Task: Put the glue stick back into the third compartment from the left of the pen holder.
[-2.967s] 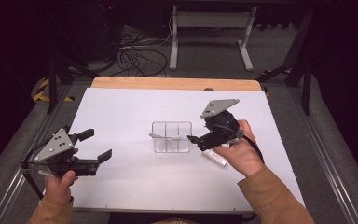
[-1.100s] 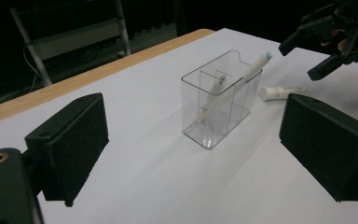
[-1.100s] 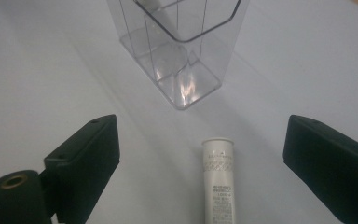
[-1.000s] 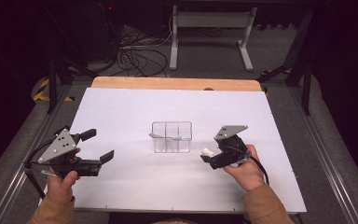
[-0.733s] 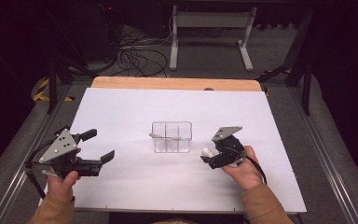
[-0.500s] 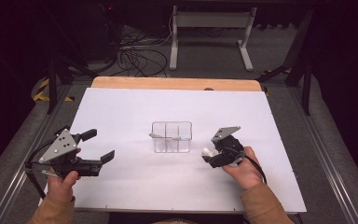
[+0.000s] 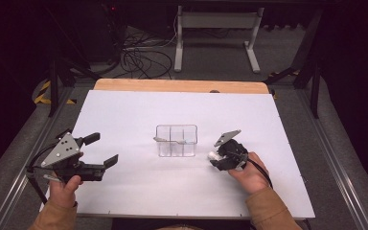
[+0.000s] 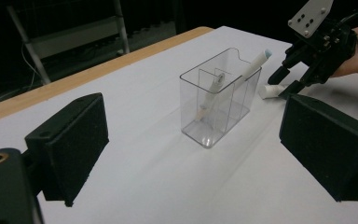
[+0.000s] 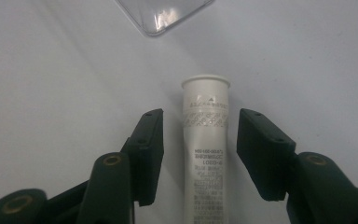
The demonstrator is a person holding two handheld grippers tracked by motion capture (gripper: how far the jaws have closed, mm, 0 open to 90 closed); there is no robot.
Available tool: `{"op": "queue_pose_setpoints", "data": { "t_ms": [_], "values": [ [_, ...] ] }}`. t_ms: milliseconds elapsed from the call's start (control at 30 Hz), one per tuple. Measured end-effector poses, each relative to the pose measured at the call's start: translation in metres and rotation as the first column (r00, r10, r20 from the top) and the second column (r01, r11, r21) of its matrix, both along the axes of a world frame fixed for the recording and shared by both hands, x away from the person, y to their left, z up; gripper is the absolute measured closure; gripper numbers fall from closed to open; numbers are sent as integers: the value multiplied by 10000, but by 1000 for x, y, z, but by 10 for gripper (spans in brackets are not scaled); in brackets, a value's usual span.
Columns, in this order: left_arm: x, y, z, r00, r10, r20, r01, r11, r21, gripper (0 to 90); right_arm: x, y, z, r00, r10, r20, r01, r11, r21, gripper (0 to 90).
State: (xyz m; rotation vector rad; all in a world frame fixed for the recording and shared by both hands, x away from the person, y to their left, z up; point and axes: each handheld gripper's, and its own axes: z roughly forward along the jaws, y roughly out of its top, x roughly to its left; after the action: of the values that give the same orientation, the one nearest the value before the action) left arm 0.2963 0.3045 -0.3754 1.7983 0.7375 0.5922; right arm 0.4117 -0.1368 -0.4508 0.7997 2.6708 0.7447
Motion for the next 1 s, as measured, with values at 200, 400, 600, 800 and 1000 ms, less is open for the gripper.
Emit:
{"op": "queue_pose_setpoints", "data": {
  "t_ms": [200,400,600,800,1000],
  "values": [
    [0,0,0,10000,-21,-54,21,10000,-2,86,2,2,-3,10000,-51,-62,50,9996,-286,644],
    [0,-1,0,10000,-27,-46,27,10000,-12,86,2,2,-3,9999,-94,-76,91,9994,-327,666],
    [0,-1,-1,10000,-40,-57,40,10000,0,86,2,2,-4,9999,-132,-85,129,9993,-348,668],
    [0,-1,-1,10000,-33,-55,33,10000,4,86,2,2,-4,9999,-131,-77,128,9993,-348,669],
    [0,-1,-1,10000,-42,-53,42,10000,20,86,1,3,-3,9999,-138,-64,135,9991,-405,671]
  ]
}}
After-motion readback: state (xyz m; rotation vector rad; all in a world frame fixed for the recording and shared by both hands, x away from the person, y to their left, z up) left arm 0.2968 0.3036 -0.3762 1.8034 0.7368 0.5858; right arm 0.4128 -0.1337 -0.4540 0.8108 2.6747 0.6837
